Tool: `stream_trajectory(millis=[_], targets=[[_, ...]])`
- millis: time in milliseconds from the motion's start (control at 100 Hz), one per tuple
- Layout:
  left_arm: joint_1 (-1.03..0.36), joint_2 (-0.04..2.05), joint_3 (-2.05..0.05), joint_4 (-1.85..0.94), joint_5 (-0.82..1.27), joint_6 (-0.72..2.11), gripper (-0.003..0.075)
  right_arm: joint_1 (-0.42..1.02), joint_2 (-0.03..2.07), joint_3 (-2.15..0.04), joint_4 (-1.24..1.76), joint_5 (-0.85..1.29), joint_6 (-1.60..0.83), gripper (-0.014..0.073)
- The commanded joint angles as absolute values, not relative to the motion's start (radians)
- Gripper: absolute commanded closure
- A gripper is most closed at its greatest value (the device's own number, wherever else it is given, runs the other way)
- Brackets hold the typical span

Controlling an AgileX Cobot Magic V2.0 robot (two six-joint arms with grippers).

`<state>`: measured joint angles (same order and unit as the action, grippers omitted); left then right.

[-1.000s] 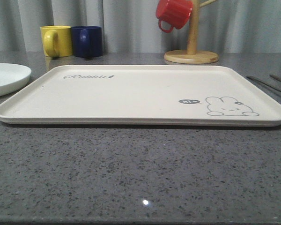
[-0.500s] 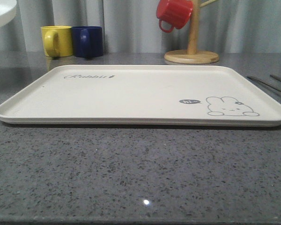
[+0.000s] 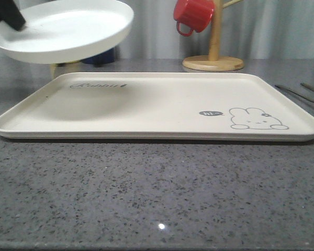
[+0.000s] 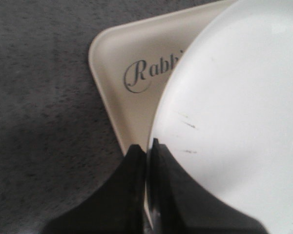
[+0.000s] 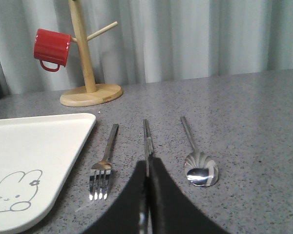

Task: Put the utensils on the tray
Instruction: 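Carry the plate over the tray and lower it onto the tray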

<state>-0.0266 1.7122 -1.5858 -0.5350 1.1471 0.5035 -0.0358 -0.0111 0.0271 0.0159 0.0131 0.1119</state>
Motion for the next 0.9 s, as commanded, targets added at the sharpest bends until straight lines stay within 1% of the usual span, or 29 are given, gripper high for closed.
stream_trajectory(millis=[0, 120, 250, 550, 580, 620, 670, 700, 720, 770, 800, 840, 890], targets=[[-0.091, 1.703, -1.61, -0.553, 1.084, 0.471, 0.0738, -0.043, -0.033, 0.01, 0.012, -0.069, 0.103, 0.0662], [-0.144, 1.755, -1.61, -0.553, 1.066, 0.452, 0.0738, -0.043, -0.033, 0.01, 0.012, -0.069, 0.103, 0.0662], [-0.172, 1.812, -1.61, -0.553, 1.065, 0.452, 0.0738, -0.043, -0.033, 0.01, 0.012, -0.069, 0.103, 0.0662], [-0.178, 1.874, -1.61, -0.501, 1.063, 0.426, 0.0727, -0.043, -0.033, 0.01, 0.012, -0.069, 0.103, 0.0662], [-0.178, 1.874, -1.61, -0.502, 1.063, 0.426, 0.0711, -0.043, -0.033, 0.01, 0.012, -0.069, 0.103, 0.0662], [-0.178, 1.874, -1.61, -0.502, 1.063, 0.426, 0.067, -0.043, -0.033, 0.01, 0.012, -0.069, 0.103, 0.0662], [-0.178, 1.874, -1.61, -0.502, 1.064, 0.426, 0.06, -0.043, -0.033, 0.01, 0.012, -0.069, 0.103, 0.0662], [-0.178, 1.874, -1.61, -0.502, 1.064, 0.426, 0.0538, -0.043, -0.033, 0.01, 0.012, -0.069, 0.103, 0.0662], [-0.178, 1.874, -1.61, -0.502, 1.066, 0.426, 0.0512, -0.043, -0.033, 0.01, 0.012, -0.069, 0.103, 0.0662], [-0.178, 1.872, -1.61, -0.508, 1.066, 0.426, 0.0407, -0.043, -0.033, 0.01, 0.012, -0.069, 0.103, 0.0662], [-0.178, 1.872, -1.61, -0.51, 1.066, 0.426, 0.0362, -0.043, -0.033, 0.01, 0.012, -0.069, 0.103, 0.0662], [-0.178, 1.868, -1.61, -0.51, 1.06, 0.426, 0.0309, -0.043, -0.033, 0.01, 0.012, -0.069, 0.103, 0.0662], [-0.178, 1.858, -1.61, -0.515, 1.039, 0.426, 0.0269, -0.043, -0.033, 0.01, 0.012, -0.069, 0.103, 0.0662]])
